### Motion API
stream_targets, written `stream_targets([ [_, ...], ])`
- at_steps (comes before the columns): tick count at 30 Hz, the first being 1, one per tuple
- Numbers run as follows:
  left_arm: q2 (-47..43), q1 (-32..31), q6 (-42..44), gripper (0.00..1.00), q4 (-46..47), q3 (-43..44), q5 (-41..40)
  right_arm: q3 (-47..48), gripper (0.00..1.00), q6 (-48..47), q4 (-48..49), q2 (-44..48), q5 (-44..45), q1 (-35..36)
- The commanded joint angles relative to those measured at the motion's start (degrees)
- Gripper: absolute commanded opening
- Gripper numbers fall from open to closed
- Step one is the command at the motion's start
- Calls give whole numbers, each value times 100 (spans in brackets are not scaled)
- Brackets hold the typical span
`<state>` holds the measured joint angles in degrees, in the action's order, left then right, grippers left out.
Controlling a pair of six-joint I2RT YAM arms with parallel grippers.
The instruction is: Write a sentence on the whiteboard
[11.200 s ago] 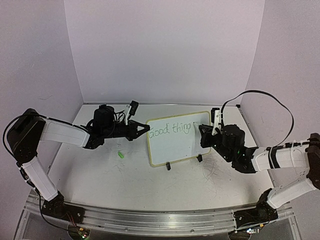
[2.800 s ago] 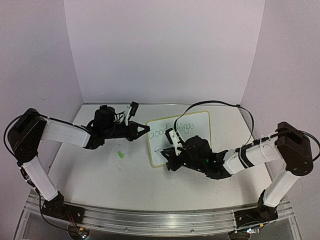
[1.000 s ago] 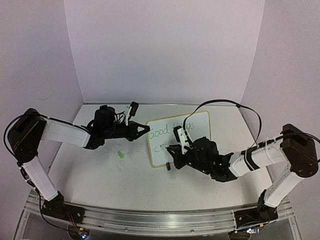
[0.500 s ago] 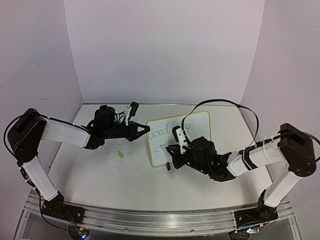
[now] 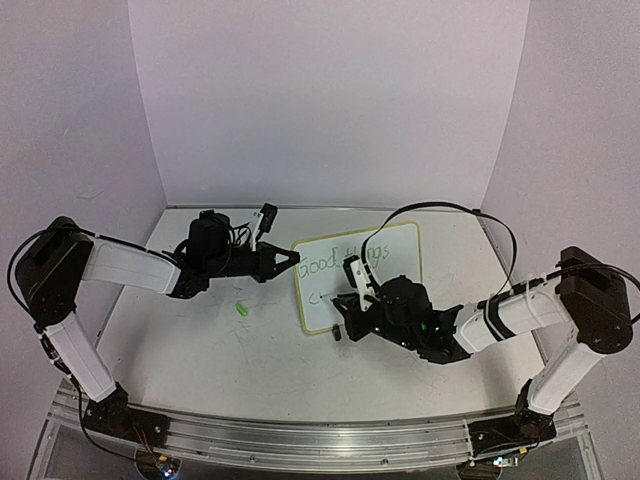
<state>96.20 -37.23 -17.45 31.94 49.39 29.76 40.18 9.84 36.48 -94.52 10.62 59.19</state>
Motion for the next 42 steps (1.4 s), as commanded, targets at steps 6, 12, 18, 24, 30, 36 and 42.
stream_targets([
  [6,-11,23,330,0,-35,220,-304,123,0,155,-231,-23,121,-6],
  [12,-19,23,339,0,-44,211,-313,127,0,201,-304,-10,322,-5],
  [18,-39,24,339,0,-52,203,-312,70,0,240,-201,38,521,-5],
  [24,-49,22,347,0,-52,193,-304,57,0,284,-86,74,763,-5],
  [30,-47,22,348,0,-57,188,-291,25,0,308,0,122,872,-10],
  [36,-49,18,348,0,-58,194,-286,5,0,301,142,181,915,-17],
  [42,-42,17,348,0,-60,184,-282,2,0,277,216,199,918,-14],
])
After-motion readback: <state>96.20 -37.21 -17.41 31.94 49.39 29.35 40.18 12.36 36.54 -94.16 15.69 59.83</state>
